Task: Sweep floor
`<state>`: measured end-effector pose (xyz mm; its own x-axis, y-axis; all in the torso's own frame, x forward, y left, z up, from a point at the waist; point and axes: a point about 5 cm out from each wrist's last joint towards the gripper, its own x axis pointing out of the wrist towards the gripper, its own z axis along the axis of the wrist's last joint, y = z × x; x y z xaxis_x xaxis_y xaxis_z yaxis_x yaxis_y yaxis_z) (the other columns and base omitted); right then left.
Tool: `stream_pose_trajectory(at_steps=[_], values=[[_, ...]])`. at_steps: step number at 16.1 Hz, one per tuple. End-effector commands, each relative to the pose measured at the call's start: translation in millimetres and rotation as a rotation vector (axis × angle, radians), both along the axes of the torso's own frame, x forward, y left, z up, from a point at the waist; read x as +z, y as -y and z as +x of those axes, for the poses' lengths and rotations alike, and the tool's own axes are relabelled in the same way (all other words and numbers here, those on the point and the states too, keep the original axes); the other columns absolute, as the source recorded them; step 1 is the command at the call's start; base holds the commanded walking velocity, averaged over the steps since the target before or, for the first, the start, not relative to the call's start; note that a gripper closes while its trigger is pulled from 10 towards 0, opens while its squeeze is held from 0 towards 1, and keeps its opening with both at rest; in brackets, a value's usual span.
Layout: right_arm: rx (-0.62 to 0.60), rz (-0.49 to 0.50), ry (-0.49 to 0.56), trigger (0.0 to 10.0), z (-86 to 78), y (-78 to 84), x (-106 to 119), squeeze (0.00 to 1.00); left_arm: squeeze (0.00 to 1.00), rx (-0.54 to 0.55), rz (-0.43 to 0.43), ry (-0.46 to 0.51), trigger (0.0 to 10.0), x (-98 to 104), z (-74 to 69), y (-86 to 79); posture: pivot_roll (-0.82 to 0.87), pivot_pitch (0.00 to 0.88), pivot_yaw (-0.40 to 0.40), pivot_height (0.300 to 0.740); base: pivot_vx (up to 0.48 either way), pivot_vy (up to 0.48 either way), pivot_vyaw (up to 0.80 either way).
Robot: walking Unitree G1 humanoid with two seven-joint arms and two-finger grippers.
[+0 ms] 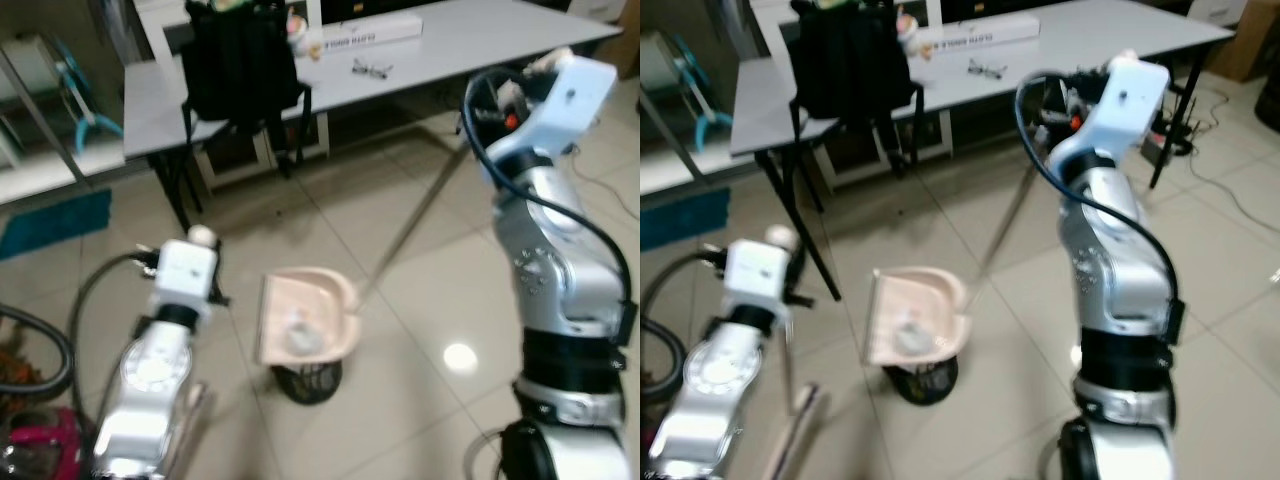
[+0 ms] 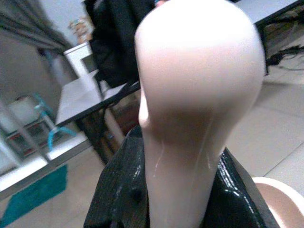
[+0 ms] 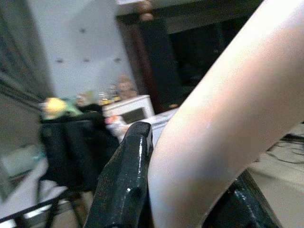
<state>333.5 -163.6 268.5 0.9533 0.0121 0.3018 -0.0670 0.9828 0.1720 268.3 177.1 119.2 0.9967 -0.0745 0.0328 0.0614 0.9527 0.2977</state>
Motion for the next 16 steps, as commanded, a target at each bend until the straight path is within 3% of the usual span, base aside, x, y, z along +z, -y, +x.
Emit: stream_pose_trajectory(at_steps=[1, 4, 8, 12, 16], values=[[0.046, -0.02, 0.064, 10.0, -3.3, -11.6, 12.5, 0.0, 0.0, 0.013, 0.02, 0.036, 10.0, 9.4, 1.5, -7.2, -0.05, 0.0, 0.082, 0.74, 0.42, 0.0, 0.0], [0.05, -0.027, 0.059, 10.0, -3.7, -13.7, 9.8, 0.0, 0.0, 0.017, 0.022, 0.033, 10.0, 8.3, 1.0, -7.2, -0.05, 0.0, 0.078, 0.74, 0.397, 0.0, 0.0], [0.032, -0.05, 0.077, 10.0, -3.3, -10.7, 8.7, 0.0, 0.0, 0.018, 0.023, 0.024, 10.0, 5.2, -0.8, -6.4, -0.05, 0.0, 0.077, 0.74, 0.0, 0.0, 0.0], [0.056, -0.083, 0.1, 10.0, -3.6, -18.3, 4.9, 0.0, 0.0, 0.019, 0.025, 0.017, 10.0, 3.9, -0.4, -7.4, -0.05, 0.0, 0.08, 0.74, 0.0, 0.0, 0.0], [0.083, -0.24, 0.163, 10.0, -6.6, -30.3, 3.0, 0.0, 0.0, 0.017, 0.027, 0.013, 10.0, 2.8, -2.1, -6.7, -0.05, 0.0, 0.074, 0.74, 0.0, 0.0, 0.0]])
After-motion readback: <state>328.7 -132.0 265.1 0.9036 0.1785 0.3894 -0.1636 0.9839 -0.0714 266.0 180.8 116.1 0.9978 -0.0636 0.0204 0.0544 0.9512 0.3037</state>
